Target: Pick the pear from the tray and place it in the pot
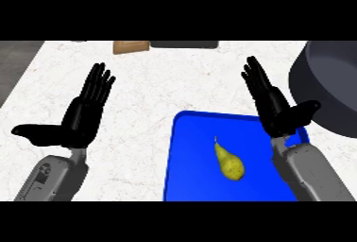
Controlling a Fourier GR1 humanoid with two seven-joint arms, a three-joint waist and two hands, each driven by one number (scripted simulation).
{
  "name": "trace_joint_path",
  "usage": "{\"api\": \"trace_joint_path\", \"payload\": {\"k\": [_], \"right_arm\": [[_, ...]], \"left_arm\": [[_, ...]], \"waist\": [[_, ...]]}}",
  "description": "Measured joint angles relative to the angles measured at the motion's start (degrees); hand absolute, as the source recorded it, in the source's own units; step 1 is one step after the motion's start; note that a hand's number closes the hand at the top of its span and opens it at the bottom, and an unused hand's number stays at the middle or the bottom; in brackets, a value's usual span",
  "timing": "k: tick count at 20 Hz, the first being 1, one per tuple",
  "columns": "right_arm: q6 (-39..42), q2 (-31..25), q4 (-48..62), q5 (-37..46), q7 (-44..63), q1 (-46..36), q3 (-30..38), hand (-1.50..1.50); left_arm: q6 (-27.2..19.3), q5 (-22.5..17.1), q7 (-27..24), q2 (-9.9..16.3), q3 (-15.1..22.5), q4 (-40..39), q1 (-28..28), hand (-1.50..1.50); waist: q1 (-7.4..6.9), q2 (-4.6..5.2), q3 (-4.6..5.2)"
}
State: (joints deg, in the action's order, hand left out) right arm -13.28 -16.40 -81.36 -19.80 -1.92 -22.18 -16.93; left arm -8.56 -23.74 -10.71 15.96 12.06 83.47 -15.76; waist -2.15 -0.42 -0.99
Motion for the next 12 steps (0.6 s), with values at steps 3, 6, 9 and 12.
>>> {"api": "trace_joint_path", "payload": {"k": [3, 6, 9, 12], "right_arm": [[6.68, 0.23, 5.20, -0.78, -2.44, -2.88, -0.87, 1.50], [16.21, -1.63, 9.51, -1.61, -3.40, -5.97, -3.13, 1.50], [20.69, -6.58, 12.22, 6.63, -7.60, -9.47, -7.92, -1.50], [25.97, -6.87, 20.35, 8.53, -16.45, -10.36, -8.72, -1.50]], "left_arm": [[-1.77, 0.77, 2.84, 2.09, -1.55, 1.32, -0.12, 0.00], [-4.23, 2.73, 4.85, 4.04, -2.48, 0.66, -0.62, 0.00], [-5.37, 3.54, 6.83, 4.79, -2.40, -0.09, -0.29, 0.00], [-7.07, 4.00, 10.35, 5.86, -3.00, 0.24, -1.02, 0.00]], "waist": [[-0.39, 0.48, 0.43], [-2.48, 1.40, 0.51], [-3.86, 1.44, 0.80], [-3.45, 1.78, 0.69]]}}
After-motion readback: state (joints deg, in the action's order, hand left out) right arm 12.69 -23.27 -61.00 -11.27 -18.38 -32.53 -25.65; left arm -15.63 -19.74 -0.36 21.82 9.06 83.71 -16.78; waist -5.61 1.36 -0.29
